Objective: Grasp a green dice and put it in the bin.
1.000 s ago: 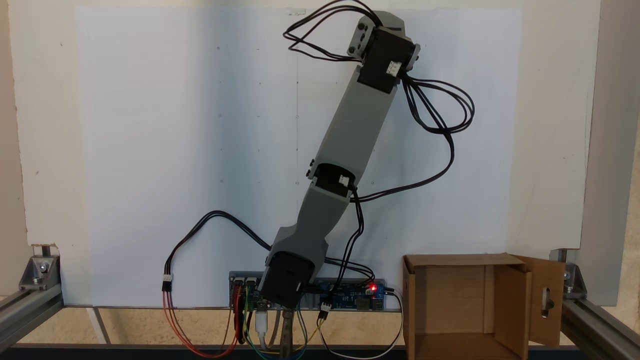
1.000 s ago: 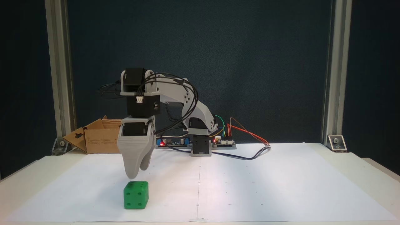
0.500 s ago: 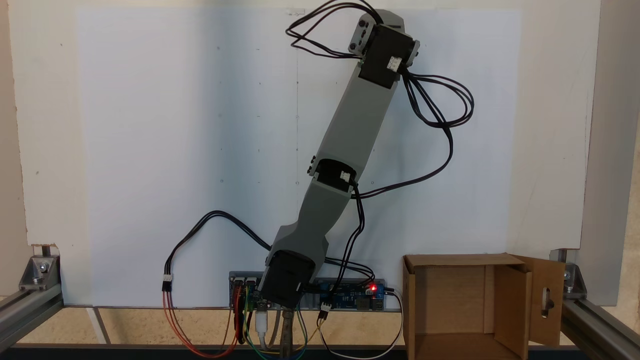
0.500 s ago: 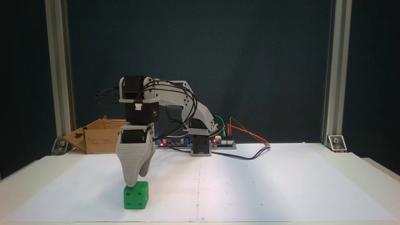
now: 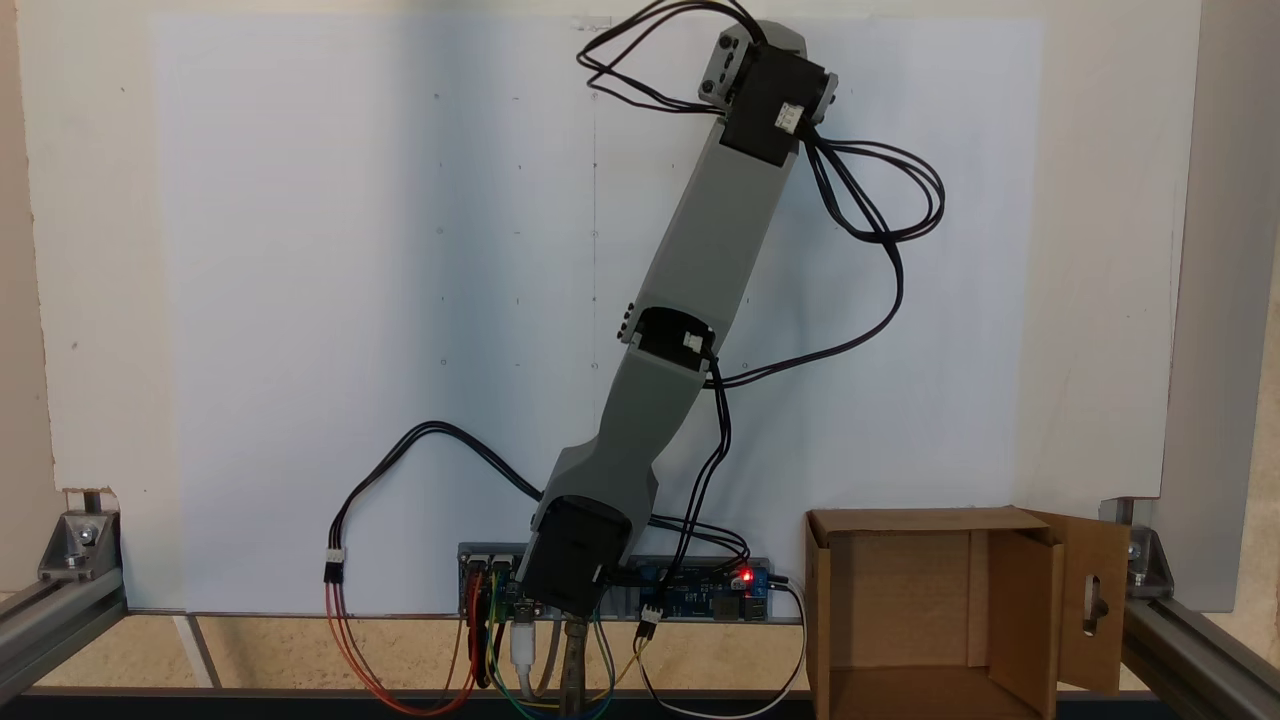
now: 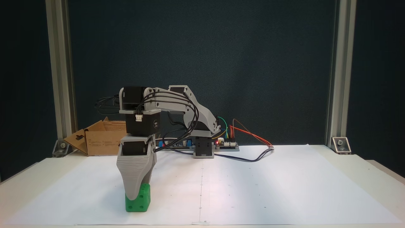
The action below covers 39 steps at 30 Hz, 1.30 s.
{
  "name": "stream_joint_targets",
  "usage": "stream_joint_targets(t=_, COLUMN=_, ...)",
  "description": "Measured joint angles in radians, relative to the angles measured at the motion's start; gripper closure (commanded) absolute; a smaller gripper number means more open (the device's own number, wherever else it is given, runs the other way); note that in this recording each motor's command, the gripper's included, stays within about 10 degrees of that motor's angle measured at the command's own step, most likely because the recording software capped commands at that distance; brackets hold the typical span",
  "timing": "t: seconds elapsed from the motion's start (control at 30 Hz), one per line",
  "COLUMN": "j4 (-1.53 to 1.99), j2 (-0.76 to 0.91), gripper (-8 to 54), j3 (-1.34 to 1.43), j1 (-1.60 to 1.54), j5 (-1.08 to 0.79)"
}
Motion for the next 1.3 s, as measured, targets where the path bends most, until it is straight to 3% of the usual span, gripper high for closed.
stream_joint_targets(t=1.17, j4=-0.087, j2=-0.087, gripper=4.2, j3=0.0, j1=0.026, j5=-0.008)
stream_joint_targets(t=1.3, j4=-0.087, j2=-0.087, gripper=10.0, j3=0.0, j1=0.026, j5=-0.008)
